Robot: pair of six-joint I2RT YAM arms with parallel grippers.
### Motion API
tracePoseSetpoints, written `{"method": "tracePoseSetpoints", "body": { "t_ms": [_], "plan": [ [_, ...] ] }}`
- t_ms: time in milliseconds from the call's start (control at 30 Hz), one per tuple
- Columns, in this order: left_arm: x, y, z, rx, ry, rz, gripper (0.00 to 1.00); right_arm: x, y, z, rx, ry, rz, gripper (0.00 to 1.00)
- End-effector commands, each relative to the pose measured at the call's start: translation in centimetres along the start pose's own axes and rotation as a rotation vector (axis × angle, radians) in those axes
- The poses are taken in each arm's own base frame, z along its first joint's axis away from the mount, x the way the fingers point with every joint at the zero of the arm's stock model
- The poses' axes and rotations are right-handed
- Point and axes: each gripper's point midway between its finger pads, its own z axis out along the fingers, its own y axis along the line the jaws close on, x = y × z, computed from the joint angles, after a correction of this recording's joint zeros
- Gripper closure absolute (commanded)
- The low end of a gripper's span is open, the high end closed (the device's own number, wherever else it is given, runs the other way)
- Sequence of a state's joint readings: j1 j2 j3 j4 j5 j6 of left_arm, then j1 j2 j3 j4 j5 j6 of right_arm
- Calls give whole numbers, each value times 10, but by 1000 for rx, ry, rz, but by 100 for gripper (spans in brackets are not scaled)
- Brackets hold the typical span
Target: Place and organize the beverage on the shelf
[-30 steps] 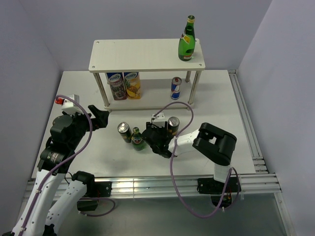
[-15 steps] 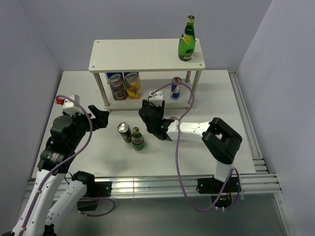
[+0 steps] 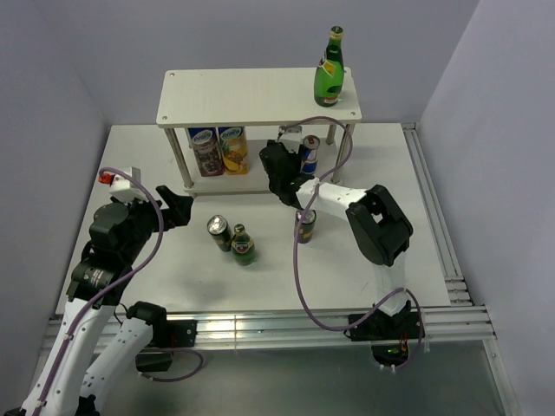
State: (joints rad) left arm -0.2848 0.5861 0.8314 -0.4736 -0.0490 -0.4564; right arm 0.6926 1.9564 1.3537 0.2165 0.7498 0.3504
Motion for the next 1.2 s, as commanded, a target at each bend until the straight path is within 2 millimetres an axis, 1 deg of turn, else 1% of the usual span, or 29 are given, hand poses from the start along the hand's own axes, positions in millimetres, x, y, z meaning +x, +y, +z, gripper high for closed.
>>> {"method": "tracePoseSetpoints", "body": {
  "t_ms": [0,100,300,367,400,467,600,633,667,700,733,800,833,933,1167],
  "plan": [
    [-9,-6,1,32,-37,18,1,-32,6,14,-7,-52,55,100],
    [-9,-6,1,33,-39,18,1,-28,0,24,22,-46,48,100],
    [-9,-6,1,34,-37,16,1,-21,-14,34,79,-49,42,100],
    [-9,-5,1,30,-36,18,1,-14,-18,36,99,-44,36,100],
    [-9,-5,0,33,-39,18,1,-11,-19,36,105,-36,28,100],
    [-9,-6,0,33,-39,18,1,-14,-21,36,107,-48,46,100],
    [-9,-6,0,34,-40,18,1,-12,-26,37,132,-34,55,100],
    [-10,-6,0,34,-41,18,1,-11,-25,38,133,-29,57,98],
    [-10,-6,0,34,-41,18,1,-10,-24,39,130,-20,53,93],
    [-10,-6,-1,34,-43,16,0,-10,-23,40,125,-15,52,84],
    [-10,-6,-1,33,-42,16,1,-8,-23,41,124,-8,48,60],
    [-11,-6,-1,34,-45,17,1,-9,-22,41,127,-7,47,43],
    [-10,-6,-1,33,-42,18,1,-8,-21,41,125,-7,47,32],
    [-10,-6,-1,33,-45,17,1,-6,-21,42,124,-2,41,24],
    [-10,-5,-1,31,-46,17,1,-8,-20,43,122,2,37,20]
  ]
}}
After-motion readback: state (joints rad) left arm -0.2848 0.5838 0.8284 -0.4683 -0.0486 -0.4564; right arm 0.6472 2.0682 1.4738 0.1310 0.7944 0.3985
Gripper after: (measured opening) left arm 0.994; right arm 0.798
